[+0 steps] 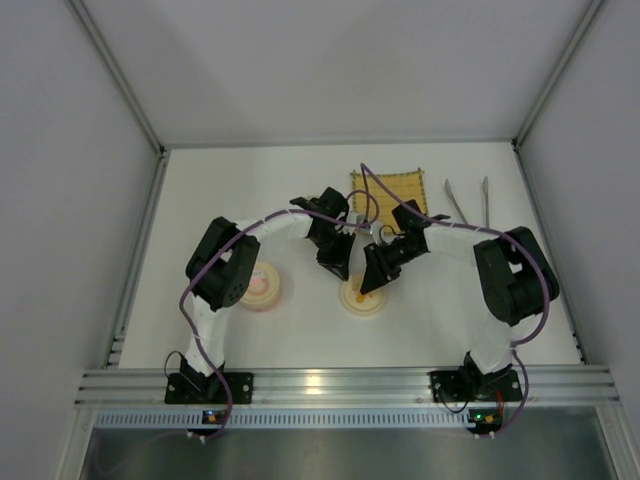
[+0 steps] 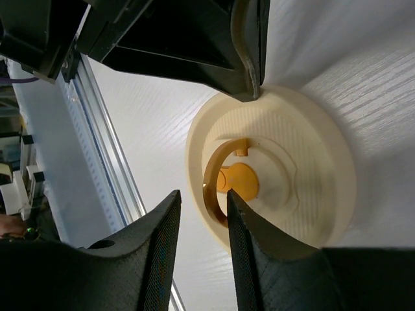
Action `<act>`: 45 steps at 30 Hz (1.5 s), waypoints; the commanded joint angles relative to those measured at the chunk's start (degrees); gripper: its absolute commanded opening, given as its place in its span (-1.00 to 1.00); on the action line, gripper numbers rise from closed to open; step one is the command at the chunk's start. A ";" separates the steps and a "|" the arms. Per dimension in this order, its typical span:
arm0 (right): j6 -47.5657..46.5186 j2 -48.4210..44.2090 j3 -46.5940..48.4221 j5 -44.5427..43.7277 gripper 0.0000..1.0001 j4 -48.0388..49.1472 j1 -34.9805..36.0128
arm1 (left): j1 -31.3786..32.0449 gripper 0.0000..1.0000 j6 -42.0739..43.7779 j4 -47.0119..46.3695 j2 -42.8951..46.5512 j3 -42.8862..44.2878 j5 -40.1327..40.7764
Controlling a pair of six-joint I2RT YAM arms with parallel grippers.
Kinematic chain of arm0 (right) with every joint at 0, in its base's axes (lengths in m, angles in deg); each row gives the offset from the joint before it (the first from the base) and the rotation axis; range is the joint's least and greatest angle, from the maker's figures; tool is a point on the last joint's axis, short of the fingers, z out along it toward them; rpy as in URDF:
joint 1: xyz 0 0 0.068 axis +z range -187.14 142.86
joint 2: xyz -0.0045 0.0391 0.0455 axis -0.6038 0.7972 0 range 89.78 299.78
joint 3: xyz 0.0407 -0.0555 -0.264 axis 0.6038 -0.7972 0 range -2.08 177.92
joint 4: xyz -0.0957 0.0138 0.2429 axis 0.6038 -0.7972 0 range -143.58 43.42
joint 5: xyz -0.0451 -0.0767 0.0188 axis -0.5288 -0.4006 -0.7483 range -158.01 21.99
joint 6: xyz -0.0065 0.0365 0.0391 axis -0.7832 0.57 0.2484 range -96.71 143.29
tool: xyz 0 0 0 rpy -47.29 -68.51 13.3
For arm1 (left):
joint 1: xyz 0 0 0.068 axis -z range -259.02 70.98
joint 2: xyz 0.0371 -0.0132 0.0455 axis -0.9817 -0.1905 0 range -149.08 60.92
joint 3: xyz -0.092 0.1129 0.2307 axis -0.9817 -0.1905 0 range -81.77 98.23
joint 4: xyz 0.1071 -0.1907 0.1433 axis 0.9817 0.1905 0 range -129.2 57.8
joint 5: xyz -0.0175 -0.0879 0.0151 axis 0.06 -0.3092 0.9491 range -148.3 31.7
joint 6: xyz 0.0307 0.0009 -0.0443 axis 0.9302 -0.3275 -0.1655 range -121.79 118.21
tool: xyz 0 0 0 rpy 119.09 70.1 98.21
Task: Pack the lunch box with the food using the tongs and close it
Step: Pick up the box lid from the center of the board.
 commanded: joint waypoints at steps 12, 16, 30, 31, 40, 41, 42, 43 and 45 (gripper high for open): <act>-1.05 -9.93 -4.30 -10.44 -0.20 5.37 2.34 | 0.52 -1.00 3.65 0.64 -4.23 -2.04 9.08; -1.57 -11.95 -5.09 -9.91 -0.14 5.54 2.34 | 0.52 -0.97 4.53 0.99 -2.65 -2.30 8.11; -4.48 -26.54 -7.55 -11.49 0.08 5.11 1.98 | 0.00 0.17 9.10 0.02 9.30 -5.81 4.34; -4.74 -27.33 -7.64 -11.58 0.12 4.93 1.98 | -0.70 0.26 9.19 -0.24 10.35 -6.60 3.55; -6.76 -25.23 -6.59 -17.19 0.26 5.81 2.68 | -10.54 0.43 12.52 1.59 22.13 -6.08 -11.89; -7.02 -24.88 -6.41 -17.64 0.31 6.07 3.21 | -11.95 0.49 13.75 2.73 22.92 -5.04 -13.41; -7.55 -24.35 -6.06 -17.99 0.37 6.07 3.56 | -15.09 0.51 14.81 4.92 24.15 -4.59 -15.17; -7.90 -24.17 -5.88 -18.95 0.39 6.25 4.00 | -16.69 0.53 15.42 5.90 24.69 -4.24 -17.62; -8.87 -23.47 -4.84 -20.45 0.42 6.42 6.10 | -19.85 0.53 17.62 8.18 25.48 -3.80 -18.52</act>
